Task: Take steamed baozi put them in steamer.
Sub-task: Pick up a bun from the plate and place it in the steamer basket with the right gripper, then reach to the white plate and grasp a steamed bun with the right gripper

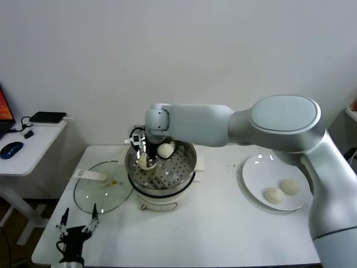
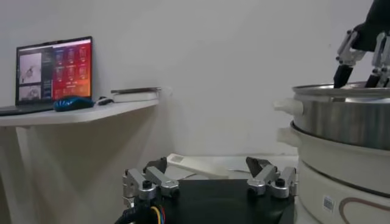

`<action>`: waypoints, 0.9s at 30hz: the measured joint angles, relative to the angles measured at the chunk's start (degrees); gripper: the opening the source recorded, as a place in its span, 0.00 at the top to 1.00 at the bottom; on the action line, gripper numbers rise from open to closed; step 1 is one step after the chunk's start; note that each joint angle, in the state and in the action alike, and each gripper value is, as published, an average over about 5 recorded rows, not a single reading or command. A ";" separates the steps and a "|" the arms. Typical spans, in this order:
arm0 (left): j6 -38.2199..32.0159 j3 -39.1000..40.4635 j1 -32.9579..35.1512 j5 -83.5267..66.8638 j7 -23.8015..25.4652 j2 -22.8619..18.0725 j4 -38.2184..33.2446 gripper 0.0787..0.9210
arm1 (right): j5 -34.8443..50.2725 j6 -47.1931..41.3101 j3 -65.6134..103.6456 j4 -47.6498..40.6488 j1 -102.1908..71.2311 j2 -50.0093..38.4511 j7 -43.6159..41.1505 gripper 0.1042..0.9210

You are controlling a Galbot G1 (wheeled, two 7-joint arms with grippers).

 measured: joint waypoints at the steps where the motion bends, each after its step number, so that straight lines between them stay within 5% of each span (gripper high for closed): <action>1: -0.02 0.00 0.03 0.04 -0.01 -0.02 -0.03 0.12 | -0.02 -0.02 0.18 0.09 0.02 -0.23 0.05 0.17; 13: 0.08 -0.35 0.48 0.25 -0.06 -0.34 -0.86 0.12 | 0.44 3.83 -2.22 4.91 6.45 -8.36 -3.82 0.12; 27: 0.08 -0.36 0.57 0.69 -0.12 -0.49 -0.43 0.12 | -6.58 14.68 -13.35 13.50 15.11 -31.64 -13.52 0.12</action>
